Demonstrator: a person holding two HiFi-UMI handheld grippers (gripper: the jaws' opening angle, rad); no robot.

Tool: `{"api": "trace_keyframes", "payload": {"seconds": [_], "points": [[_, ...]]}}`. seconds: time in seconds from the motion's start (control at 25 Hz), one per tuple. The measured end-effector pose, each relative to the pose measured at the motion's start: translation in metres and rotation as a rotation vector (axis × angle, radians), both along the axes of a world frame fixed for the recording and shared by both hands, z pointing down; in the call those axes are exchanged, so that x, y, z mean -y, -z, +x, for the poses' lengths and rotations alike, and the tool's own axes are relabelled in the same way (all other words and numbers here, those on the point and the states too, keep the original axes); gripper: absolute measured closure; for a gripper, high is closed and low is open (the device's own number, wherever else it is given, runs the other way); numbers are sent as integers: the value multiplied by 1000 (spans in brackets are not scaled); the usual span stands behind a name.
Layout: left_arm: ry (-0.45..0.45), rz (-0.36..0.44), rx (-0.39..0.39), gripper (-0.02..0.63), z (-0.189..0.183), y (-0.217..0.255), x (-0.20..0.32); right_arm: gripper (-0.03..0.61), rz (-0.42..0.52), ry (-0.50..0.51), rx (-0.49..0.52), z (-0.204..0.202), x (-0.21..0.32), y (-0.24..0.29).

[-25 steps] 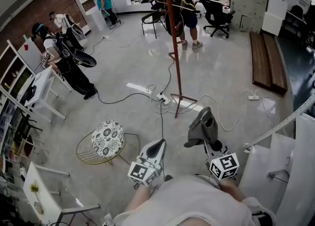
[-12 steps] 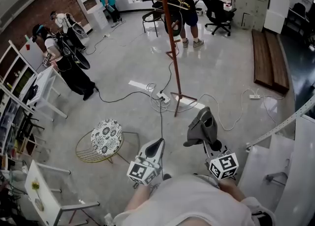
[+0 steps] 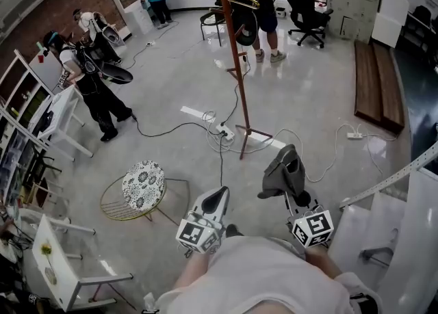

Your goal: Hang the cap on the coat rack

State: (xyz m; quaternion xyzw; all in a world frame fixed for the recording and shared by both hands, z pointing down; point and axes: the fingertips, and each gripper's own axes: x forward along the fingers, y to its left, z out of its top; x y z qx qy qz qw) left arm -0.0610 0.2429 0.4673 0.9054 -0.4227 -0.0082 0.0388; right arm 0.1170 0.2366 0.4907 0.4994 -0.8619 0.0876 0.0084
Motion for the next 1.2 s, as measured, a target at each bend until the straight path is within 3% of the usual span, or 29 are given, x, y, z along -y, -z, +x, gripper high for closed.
{"api": "trace_keyframes", "payload": {"seconds": [0.36, 0.6, 0.92, 1.2], "points": [[-11, -2, -3, 604, -9, -19, 80, 558, -13, 4, -10, -11, 73, -19], [-57, -10, -18, 604, -31, -26, 183, 558, -10, -13, -25, -35, 162, -21], [-165, 39, -15, 604, -64, 0, 330, 558, 6, -75, -46, -73, 296, -5], [-191, 44, -15, 604, -80, 1, 401, 558, 16, -110, -53, -87, 371, 5]]}}
